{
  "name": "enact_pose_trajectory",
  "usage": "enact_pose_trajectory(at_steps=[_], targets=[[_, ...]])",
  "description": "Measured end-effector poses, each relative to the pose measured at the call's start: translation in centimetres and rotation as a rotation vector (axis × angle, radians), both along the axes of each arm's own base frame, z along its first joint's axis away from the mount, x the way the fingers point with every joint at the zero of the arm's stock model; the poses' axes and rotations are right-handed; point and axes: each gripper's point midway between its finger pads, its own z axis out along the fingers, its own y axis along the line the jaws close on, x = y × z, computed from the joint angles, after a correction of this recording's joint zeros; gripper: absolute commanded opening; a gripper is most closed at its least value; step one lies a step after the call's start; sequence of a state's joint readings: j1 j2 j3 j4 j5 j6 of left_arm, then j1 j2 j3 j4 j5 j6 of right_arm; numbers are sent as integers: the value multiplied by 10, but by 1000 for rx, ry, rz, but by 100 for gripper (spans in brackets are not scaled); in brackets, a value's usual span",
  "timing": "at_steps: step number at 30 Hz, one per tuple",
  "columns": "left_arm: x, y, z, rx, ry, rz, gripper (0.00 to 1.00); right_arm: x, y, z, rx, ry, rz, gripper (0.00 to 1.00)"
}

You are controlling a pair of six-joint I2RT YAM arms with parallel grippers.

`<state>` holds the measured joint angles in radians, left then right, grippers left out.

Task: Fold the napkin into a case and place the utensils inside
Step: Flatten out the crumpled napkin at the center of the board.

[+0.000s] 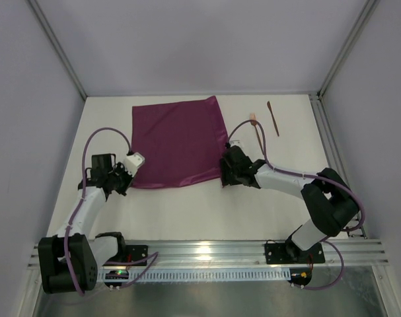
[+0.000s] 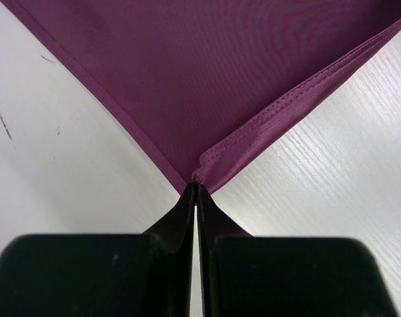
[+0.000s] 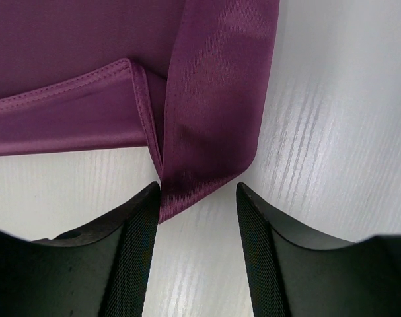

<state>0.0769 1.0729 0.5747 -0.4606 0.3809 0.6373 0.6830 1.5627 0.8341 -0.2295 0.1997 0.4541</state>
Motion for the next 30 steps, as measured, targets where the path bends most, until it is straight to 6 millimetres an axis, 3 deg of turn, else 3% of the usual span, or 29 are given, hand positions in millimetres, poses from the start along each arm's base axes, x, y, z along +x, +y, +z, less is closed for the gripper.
enact_pose_trajectory(at_steps=[3,5,9,15,21,26,28,30], targets=[[-1,0,0,-1,1,1,0,2,-2,-2,-17,1,-8,48],[-1,0,0,0,0,2,0,2,-3,-4,-28,3,-11,37],[0,2,0,7,0,10,0,3,-8,-7,-54,3,-26,4],[2,11,5,43,-22,62,0,6,-24,-1,-36,-2,-65,4],[0,19,21,78,-83,89,0,5,-52,23,89,-8,-121,4],[-11,24,36,88,-98,118,0,-14,-46,48,204,7,-59,4],[-14,26,56,83,-108,137,0,-25,-41,66,257,1,-18,4],[-14,26,90,70,-133,155,0,-37,-38,90,305,-18,17,4]])
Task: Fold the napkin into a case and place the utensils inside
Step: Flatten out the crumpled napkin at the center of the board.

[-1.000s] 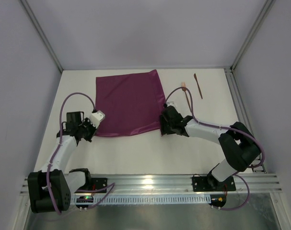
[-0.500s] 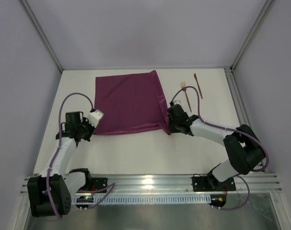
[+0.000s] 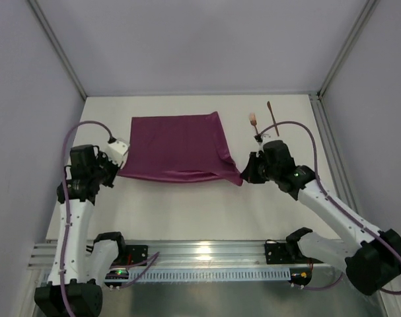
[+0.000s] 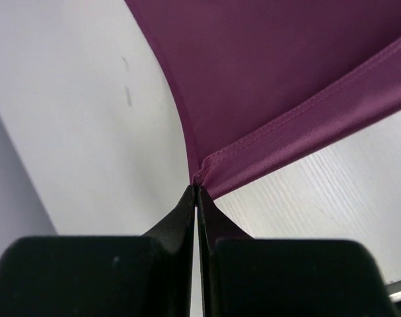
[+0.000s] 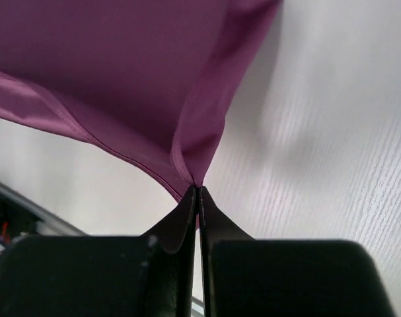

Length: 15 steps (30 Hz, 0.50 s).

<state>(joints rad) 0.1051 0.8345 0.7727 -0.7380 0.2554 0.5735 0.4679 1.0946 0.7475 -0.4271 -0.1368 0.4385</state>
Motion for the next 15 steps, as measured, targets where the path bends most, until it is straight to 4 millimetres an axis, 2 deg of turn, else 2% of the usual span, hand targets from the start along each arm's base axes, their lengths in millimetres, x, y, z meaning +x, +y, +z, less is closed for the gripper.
enact_pose_trajectory(at_steps=[4,8,11,13,15], targets=[[5,-3,102,-29,-162,23,0,-10,4,79,102,-134,42,4],[-15,-6,205,-50,-346,50,0,-24,8,186,238,-342,95,4],[-38,-3,259,-46,-451,93,0,-46,7,240,319,-447,137,4],[-54,0,286,-41,-511,128,0,-60,5,264,361,-490,160,4],[-64,6,304,-27,-563,169,0,-70,4,281,396,-522,178,4]])
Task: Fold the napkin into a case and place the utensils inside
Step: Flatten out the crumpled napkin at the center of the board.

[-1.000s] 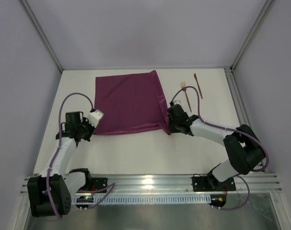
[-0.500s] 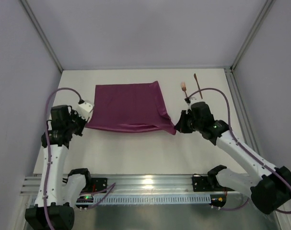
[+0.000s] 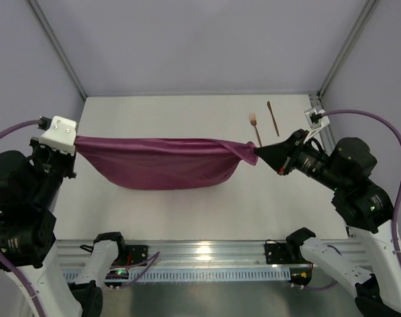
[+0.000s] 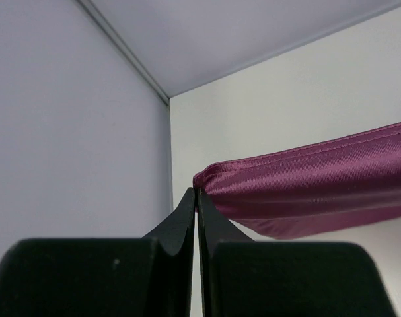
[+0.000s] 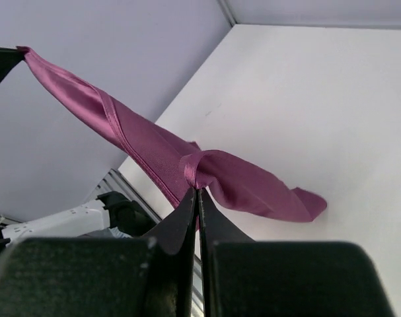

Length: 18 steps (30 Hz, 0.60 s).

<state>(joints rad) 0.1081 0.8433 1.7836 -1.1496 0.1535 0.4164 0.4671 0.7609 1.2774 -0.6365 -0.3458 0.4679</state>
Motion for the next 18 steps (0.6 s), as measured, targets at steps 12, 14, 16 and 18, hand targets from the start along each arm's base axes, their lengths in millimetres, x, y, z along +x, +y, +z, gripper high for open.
enact_pose_trajectory(at_steps=[12,14,16,18], targets=[[107,40,-59,-63,180,207,0,134,39,-1,39,161,21,4],[141,45,-59,-85,203,226,0,180,48,4,42,190,10,4],[176,48,-51,-109,197,237,0,221,57,20,54,166,-1,4],[199,51,-37,-127,163,246,0,247,61,41,78,117,-9,4]])
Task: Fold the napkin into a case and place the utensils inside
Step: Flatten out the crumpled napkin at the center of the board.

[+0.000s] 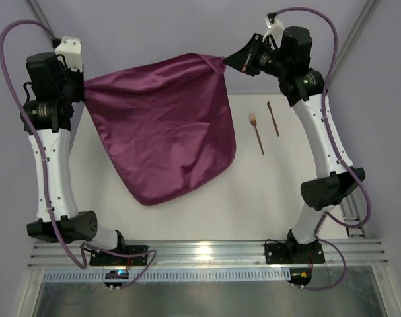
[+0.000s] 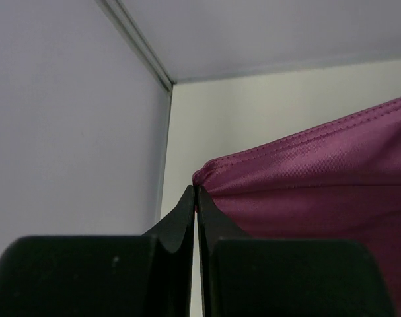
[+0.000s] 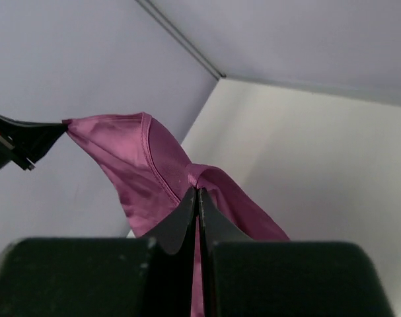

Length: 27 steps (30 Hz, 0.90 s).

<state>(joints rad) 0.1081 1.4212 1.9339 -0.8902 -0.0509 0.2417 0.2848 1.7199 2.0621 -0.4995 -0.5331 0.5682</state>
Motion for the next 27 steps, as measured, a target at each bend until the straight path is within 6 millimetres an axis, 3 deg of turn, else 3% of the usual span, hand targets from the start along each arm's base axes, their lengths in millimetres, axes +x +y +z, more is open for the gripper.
enact_pose_trajectory(at_steps=[3,7,9,11,13,15,17,19,21,22,24,27], targets=[[14,2,34,-9,-96,16,0,17,-2,41,56,-83,-16,4],[4,-2,85,-5,-245,3,0,13,-22,84,119,-182,-37,4],[-1,-9,95,-6,-295,-37,0,8,-29,87,119,-207,-43,4],[-6,-19,80,-14,-288,-92,0,1,-34,67,96,-185,-48,4],[-10,-28,38,-24,-216,-148,0,-5,-37,29,62,-122,-51,4],[-12,-35,-15,-37,-118,-193,0,-9,-41,-29,21,-49,-62,4],[-14,-40,-83,-40,-6,-236,0,-18,-45,-107,-30,89,-72,4],[-23,-43,-162,-48,139,-269,0,-31,-49,-189,-77,235,-78,4],[-41,-45,-234,-52,293,-296,0,-51,-55,-267,-124,390,-80,4],[-53,-46,-267,-52,364,-307,0,-71,-59,-314,-155,496,-79,4],[-81,-46,-320,-51,489,-322,0,-93,-64,-353,-180,586,-80,4],[-106,-46,-358,-35,579,-351,0,-125,-68,-392,-205,670,-72,4]])
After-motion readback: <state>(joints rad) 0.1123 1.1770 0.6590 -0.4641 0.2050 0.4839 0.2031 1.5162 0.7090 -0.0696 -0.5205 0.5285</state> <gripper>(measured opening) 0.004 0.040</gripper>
